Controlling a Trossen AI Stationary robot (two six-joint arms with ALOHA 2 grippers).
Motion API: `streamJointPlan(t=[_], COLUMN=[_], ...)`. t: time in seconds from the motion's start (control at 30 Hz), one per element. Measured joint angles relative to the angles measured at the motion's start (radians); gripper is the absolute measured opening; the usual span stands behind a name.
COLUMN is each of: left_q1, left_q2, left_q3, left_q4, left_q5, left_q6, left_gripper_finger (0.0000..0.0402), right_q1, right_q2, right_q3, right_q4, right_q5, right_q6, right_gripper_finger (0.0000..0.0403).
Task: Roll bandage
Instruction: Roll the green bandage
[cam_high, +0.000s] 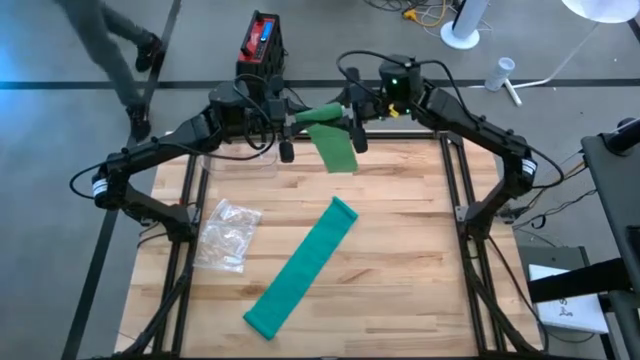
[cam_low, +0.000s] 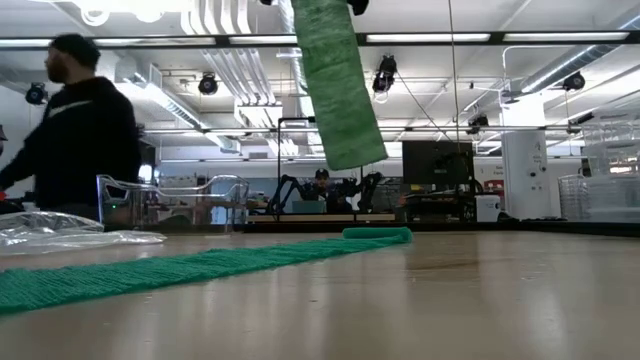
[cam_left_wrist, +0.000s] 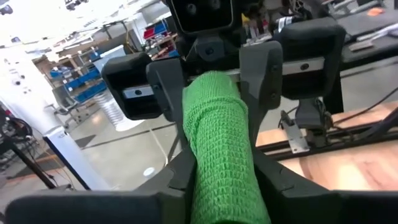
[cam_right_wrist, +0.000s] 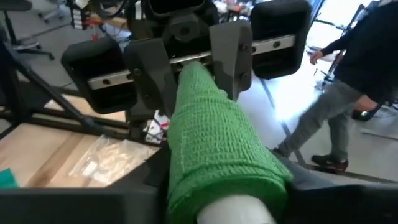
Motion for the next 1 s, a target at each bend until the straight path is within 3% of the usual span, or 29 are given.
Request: streamJointPlan(t=[0.23, 0.6, 0.87, 1.0], left_q1=[-0.001, 0.002, 0.001, 0.0], left_q2=[-0.004, -0.066, -0.078, -0.076], left_q3=[0.004, -0.002, -0.002, -0.002], left_q4=[-0.038, -0.143, -0.1, -0.067], left_q5=[-0.009, -0.05, 0.125, 0.123], left_q6=[0.058, 0.135, 0.043, -0.01], left_gripper_finger=[0.0076, 0.0156, 0.0232, 0.0265], right_q1=[0.001, -0.001, 0.0, 0.001], right_q2=[0.017, -0.043, -0.052, -0.048], right_q3=[0.095, 0.077, 0.074, 0.073], right_q4=[-0.132, -0.124, -0.128, -0.138], right_q5=[-0.002, -0.056, -0.078, -0.073], right_q6=[-0.056, -0.093, -0.112, -0.144], right_gripper_finger=[0.0039, 0.0054, 0.0045, 0.0047])
